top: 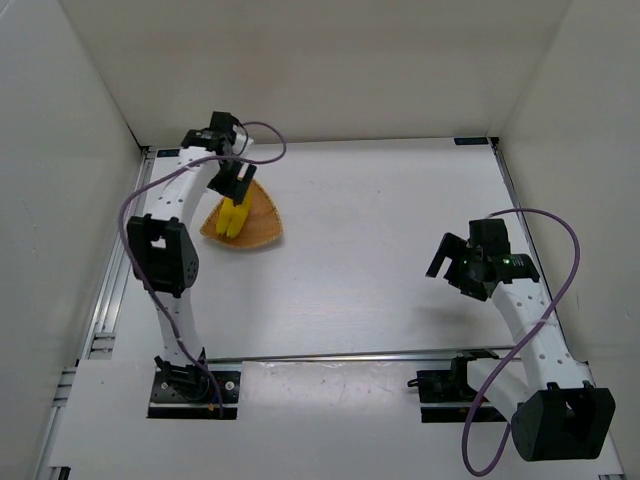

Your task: Place and organize the fake fruits in the fruit bowl

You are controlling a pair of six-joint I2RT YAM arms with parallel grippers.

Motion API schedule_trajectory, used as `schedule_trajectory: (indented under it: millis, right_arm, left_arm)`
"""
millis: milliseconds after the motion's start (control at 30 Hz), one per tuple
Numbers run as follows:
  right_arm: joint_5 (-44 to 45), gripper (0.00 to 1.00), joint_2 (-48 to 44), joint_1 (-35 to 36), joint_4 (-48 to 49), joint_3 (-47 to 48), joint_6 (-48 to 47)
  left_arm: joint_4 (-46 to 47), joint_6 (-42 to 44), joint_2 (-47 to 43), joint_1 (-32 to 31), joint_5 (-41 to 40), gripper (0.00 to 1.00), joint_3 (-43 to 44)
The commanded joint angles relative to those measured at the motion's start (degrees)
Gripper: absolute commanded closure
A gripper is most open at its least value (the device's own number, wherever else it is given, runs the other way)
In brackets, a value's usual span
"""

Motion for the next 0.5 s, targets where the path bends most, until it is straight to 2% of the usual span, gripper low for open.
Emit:
schedule_trajectory:
  millis: [0, 133, 167, 200, 267, 367, 467]
  right_arm:
    - [-0.4, 0.0, -1.5, 0.3, -0.3, 2.2, -1.1]
    - [-0.9, 0.0, -1.5, 0.3, -0.3, 1.6, -0.5]
    - [-1.6, 0.0, -1.5, 0.8, 0.3, 1.0, 0.0]
    - [-1.6, 0.0, -1.5, 0.9, 0.3, 1.0, 0.0]
    - [-2.1, 0.0, -2.0, 0.9, 0.9, -0.2, 0.0]
    - [-2.1, 0.0, -2.5, 0.9, 1.5, -1.4, 0.5]
    - [-2.1, 0.0, -3.1, 0.9, 1.5, -2.5, 0.5]
  left_arm:
    - [-0.4, -1.7, -13.3, 5.0, -3.6, 0.0, 3.9]
    - [7.0, -2.2, -26.1, 15.2, -5.0, 0.0, -7.0]
    - [8.3, -1.7, -27.6, 19.8, -4.4, 0.0, -10.0]
    - [9.2, -1.7, -28.9, 22.0, -3.8, 0.0, -16.0]
    - [9.9, -1.1, -30.4, 27.3, -1.4, 0.0, -21.6]
    - [12.1, -0.3, -33.2, 31.3, 0.5, 0.0, -35.4]
    - [14.3, -0.3, -36.6, 34.7, 4.7, 0.0, -42.3]
